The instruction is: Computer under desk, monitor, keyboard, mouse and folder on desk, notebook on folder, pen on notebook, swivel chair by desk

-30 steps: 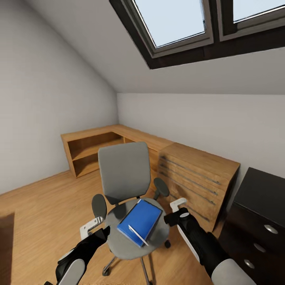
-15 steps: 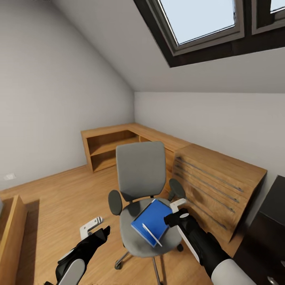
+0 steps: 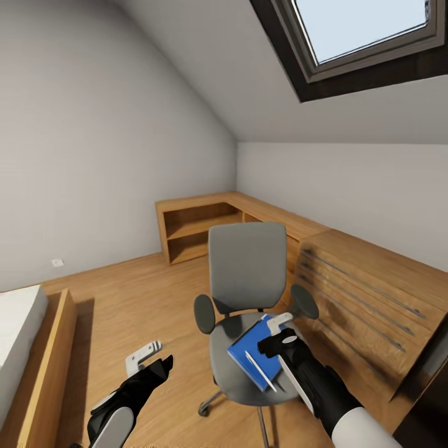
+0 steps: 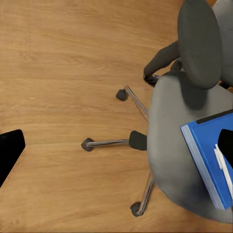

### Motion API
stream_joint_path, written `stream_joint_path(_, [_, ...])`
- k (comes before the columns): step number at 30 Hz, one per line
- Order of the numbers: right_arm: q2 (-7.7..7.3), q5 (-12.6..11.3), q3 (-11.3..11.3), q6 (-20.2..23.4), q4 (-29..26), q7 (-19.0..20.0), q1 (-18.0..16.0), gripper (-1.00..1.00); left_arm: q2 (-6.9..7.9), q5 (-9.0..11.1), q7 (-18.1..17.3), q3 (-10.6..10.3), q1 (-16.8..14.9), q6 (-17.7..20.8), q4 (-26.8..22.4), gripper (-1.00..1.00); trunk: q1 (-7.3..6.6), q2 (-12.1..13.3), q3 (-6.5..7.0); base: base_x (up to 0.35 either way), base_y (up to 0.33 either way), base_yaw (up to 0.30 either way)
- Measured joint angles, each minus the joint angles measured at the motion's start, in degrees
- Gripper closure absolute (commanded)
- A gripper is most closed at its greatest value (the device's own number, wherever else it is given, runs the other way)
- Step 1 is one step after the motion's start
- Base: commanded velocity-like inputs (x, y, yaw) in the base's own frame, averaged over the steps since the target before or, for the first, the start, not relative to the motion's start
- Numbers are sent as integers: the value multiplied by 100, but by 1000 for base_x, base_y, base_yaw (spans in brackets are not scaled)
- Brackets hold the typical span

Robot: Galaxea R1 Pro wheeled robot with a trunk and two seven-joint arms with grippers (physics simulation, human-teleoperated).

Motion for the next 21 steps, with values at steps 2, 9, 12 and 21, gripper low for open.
stream_joint_path(2, [-2,0,0,-1,0,3,0,-100,0,0,0,0,0,2,0,-100,0,0,-7,0,0,259])
stream_joint_path(9, [-8,-3,-12,-9,-2,24,1,-100,-6,-1,0,-2,-2,8,2,-100,0,0,-21,0,0,100])
stream_joint_path(12, [-14,-2,-20,-67,-3,34,1,-100,-7,-1,0,-2,-2,8,2,-100,0,0,-21,0,0,11])
stream_joint_path(21, [-30,0,-28,-294,25,57,1,-100,-9,-1,-8,-2,-2,10,2,-100,-1,0,-22,40,0,2])
